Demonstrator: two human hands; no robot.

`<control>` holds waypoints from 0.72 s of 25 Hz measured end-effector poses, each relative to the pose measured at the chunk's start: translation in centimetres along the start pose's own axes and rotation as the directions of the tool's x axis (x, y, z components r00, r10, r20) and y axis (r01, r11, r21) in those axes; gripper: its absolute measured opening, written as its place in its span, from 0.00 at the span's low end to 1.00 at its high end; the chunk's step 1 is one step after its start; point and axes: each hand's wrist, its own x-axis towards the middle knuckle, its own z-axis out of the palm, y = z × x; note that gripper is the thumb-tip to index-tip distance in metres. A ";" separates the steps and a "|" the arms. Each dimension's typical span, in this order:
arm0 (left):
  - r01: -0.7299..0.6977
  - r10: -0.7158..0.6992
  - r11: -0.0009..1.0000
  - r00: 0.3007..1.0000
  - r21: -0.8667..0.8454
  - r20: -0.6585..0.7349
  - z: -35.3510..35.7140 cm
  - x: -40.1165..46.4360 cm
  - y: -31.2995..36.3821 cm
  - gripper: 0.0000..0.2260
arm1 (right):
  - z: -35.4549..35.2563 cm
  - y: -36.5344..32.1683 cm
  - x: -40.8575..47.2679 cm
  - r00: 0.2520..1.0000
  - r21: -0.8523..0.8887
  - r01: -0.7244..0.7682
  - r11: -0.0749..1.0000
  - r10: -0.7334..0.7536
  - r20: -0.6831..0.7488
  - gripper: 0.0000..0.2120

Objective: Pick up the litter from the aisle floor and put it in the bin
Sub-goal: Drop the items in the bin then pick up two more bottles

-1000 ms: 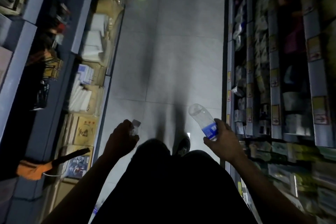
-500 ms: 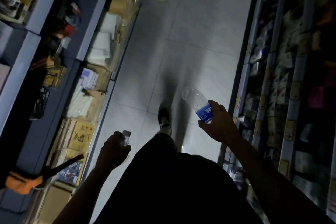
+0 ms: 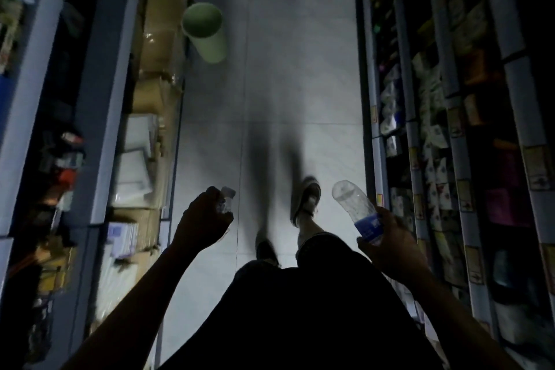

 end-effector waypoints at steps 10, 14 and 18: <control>0.166 -0.167 0.986 0.985 -0.027 -0.032 -3.8 15.2 7.6 0.15 | -11.5 -10.4 24.0 0.985 0.054 0.170 0.984 -0.170 0.013 0.44; 0.249 -0.255 0.964 0.965 -0.091 -0.058 -5.7 18.3 7.9 0.15 | -15.8 -17.8 32.8 0.964 0.011 0.262 0.965 -0.262 0.032 0.43; 0.300 -0.308 0.945 0.950 -0.129 -0.053 -8.5 24.9 7.9 0.14 | -18.5 -24.3 41.1 0.948 -0.031 0.318 0.948 -0.317 0.042 0.43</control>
